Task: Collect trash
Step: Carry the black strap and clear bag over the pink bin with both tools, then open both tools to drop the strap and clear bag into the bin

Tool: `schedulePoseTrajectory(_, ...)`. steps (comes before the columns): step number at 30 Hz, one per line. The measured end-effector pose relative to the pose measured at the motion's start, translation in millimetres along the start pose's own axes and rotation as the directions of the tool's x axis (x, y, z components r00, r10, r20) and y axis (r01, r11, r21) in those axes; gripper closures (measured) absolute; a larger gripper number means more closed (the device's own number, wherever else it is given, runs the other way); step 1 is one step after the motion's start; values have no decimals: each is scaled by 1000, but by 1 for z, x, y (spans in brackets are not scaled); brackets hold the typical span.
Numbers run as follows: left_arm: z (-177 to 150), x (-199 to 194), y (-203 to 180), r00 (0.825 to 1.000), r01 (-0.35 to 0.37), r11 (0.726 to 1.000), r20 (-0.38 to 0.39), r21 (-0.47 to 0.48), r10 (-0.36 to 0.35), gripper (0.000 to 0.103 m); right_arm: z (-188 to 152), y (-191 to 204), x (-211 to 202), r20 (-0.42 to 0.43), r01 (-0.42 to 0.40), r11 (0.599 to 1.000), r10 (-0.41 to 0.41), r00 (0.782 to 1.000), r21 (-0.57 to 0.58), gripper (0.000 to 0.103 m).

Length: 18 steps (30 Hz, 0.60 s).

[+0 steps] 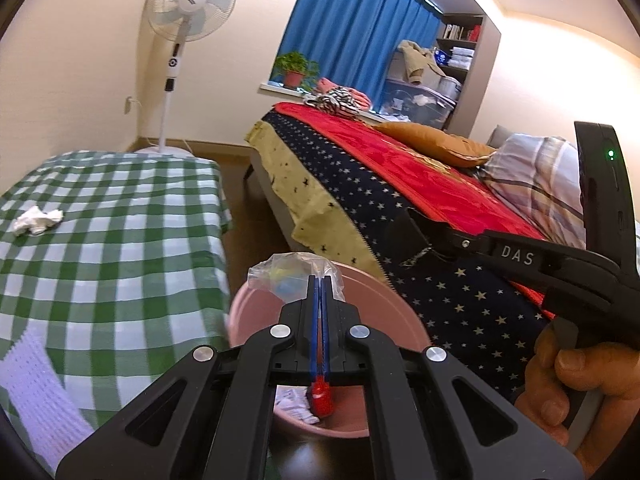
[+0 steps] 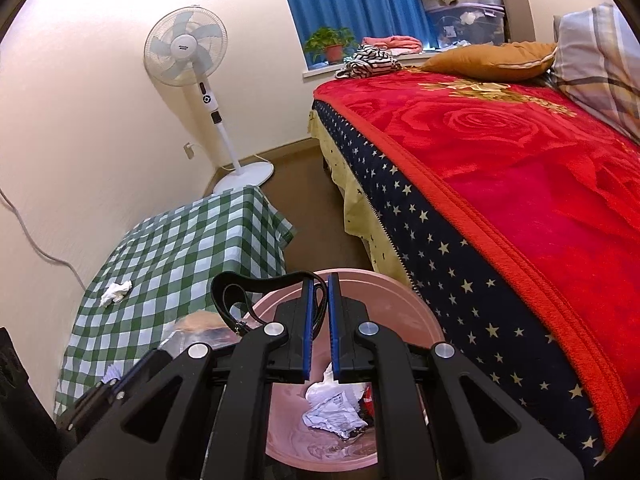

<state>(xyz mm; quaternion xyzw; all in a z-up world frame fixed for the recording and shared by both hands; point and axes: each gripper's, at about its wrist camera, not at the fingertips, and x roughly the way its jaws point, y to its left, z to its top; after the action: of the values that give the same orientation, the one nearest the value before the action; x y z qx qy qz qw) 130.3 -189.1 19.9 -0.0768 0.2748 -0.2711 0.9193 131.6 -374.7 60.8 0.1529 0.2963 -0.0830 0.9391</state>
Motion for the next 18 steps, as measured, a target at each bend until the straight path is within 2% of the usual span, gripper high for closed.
schedulePoseTrajectory(4, 0, 7, -7, 1000, 20, 1000, -11, 2, -20, 102, 0, -3, -1, 3, 3, 1000, -3, 1000, 9, 96)
schedulePoseTrajectory(7, -3, 13, -10, 999, 29, 1000, -41, 10, -29, 101, 0, -6, -3, 5, 7, 1000, -7, 1000, 21, 90)
schedulePoseTrajectory(9, -5, 15, -8, 998, 22, 1000, -55, 6, -22, 100, 0, -10, -4, 9, 6, 999, -7, 1000, 44, 83)
schedulePoseTrajectory(11, -5, 12, -4, 998, 21, 1000, -54, -5, -21, 95, 0, -14, -5, 11, 7, 998, -8, 1000, 67, 59)
schedulePoseTrajectory(18, -4, -5, 14, 999, -40, 999, -33, -33, 39, 93, 0, -7, -8, 20, 0, 999, -1, 1000, 43, 58)
